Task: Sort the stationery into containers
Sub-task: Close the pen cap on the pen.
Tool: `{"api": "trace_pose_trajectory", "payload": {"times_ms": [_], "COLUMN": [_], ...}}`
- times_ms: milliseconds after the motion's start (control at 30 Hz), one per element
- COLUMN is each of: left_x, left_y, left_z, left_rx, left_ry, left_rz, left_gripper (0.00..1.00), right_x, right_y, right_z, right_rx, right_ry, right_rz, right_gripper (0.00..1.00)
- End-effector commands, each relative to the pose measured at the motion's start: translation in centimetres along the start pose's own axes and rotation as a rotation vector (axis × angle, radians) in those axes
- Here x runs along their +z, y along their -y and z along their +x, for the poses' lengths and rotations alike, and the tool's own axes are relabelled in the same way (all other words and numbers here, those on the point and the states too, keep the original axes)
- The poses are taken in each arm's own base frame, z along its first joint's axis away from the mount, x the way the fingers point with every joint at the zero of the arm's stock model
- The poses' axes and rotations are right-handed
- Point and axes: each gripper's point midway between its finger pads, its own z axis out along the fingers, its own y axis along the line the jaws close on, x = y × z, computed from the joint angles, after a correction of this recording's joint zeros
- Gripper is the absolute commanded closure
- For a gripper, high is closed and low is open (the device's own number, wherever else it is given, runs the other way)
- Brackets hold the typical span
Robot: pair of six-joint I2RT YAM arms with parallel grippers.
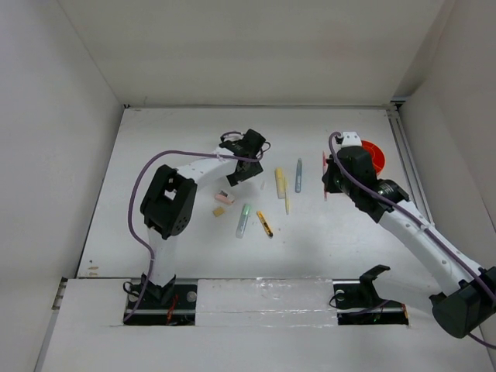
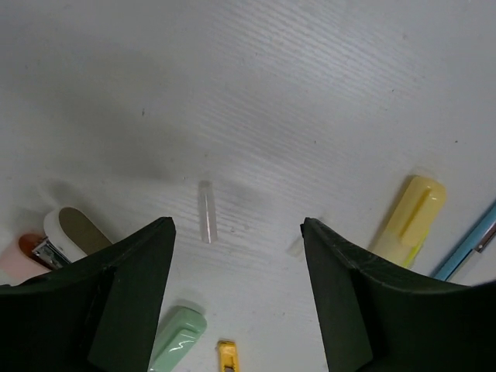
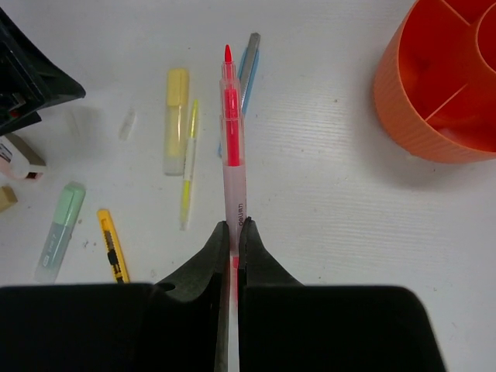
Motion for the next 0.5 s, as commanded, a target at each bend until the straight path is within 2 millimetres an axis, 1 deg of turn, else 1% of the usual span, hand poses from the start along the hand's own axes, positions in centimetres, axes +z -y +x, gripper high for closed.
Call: {"api": "trace_pose_trajectory", "payload": {"times_ms": [0,33,67,133,200,267,300,400,433,467], "left_x": [-0.1,-0.2,0.0,0.2,0.6,0.8,1.1,1.9,1.9,2.4], "left_y": [0.2,0.4,-0.2,-0.5,-1.6,-2.0,-2.1,-2.6,-2.6,-3.0], "left_z": [1.0,1.2,1.6,1.7,2.3,2.4,2.6,3.0,3.0,2.8], "left_rx": [-0.013,-0.02,-0.022,-0.034,-0.023,-0.02,-0.027,-0.018,-0.018,-0.024], "left_ry": [-0.006,0.0,-0.01,-0.006,-0.011,-0.006,-0.009,-0.011,-0.011,-0.013], "left_rz": [-0.028,-0.028,-0.046,-0.058,-0.087,-0.1,-0.108,-0.133,-0.133,-0.145], "left_gripper": [0.4,0.41,0.41,0.47,0.5,0.53,0.53,0.54,0.54,0.54], "right_x": [-0.5,-0.6,-0.6,-0.6,-0.7,-0.7,-0.6,-0.6,-0.6,-0.6], "right_y": [-0.5,-0.4,-0.4,-0.7,-0.6,-0.7,-0.6,-0.7,-0.7,-0.7], "right_z": [-1.1,-0.9,-0.9,-1.1,-0.9,-0.8,-0.5,-0.7,-0.7,-0.7], "right_rx": [-0.001,-0.001,-0.001,0.001,0.001,0.001,-0.001,0.001,-0.008,-0.008], "right_ry": [0.048,0.048,0.048,0.053,0.053,0.05,0.042,0.05,0.051,0.051], "right_rz": [-0.031,-0.031,-0.031,-0.044,-0.044,-0.053,-0.05,-0.053,-0.052,-0.052], "right_gripper": [1.0,1.0,1.0,1.0,1.0,1.0,1.0,1.0,1.0,1.0]}}
